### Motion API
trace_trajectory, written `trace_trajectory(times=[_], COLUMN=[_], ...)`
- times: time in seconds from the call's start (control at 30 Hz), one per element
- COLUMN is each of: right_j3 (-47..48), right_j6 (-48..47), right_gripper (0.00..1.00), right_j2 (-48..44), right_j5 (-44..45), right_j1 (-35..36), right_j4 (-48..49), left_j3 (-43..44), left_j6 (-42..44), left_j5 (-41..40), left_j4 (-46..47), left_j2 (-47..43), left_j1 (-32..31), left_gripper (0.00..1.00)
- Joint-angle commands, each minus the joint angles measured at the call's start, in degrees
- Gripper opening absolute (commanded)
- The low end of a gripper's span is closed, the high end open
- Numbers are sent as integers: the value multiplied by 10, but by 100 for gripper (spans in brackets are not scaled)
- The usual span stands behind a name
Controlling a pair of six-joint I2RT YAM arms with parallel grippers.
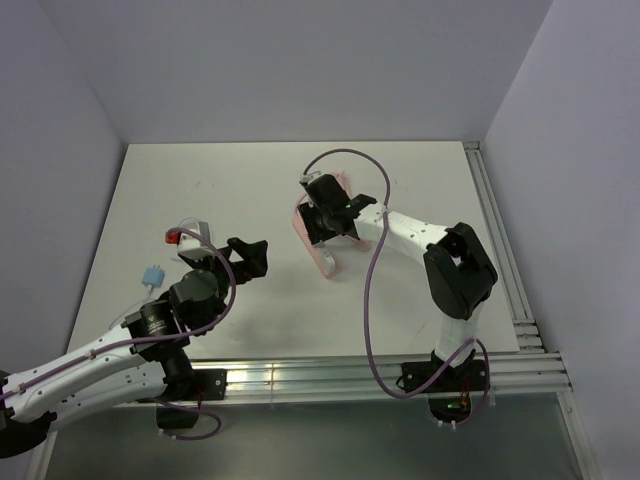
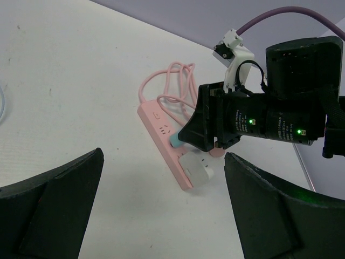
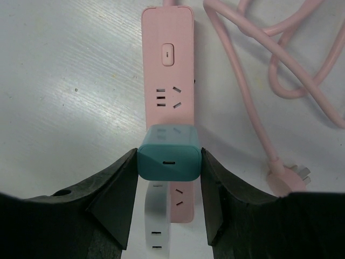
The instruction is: Insert the plug
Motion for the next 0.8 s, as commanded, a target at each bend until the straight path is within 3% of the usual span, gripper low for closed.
trace_trajectory(times=[0.0, 0.5, 0.77], right_j3=[11, 46, 33], right_j6=[-7, -16, 16], right_gripper=[0, 0, 0], right_j2=[-8, 15, 17], right_j5=[20, -18, 6], right_j1=[6, 6, 9], right_j4=[-27, -70, -34], left_j3=[16, 7, 4], left_j6=[12, 9, 9], left_j5=[8, 7, 12], left_j4=[13, 10, 15], left_j2=[-4, -16, -19], left_j1=[4, 6, 9], left_gripper=[99, 100, 100])
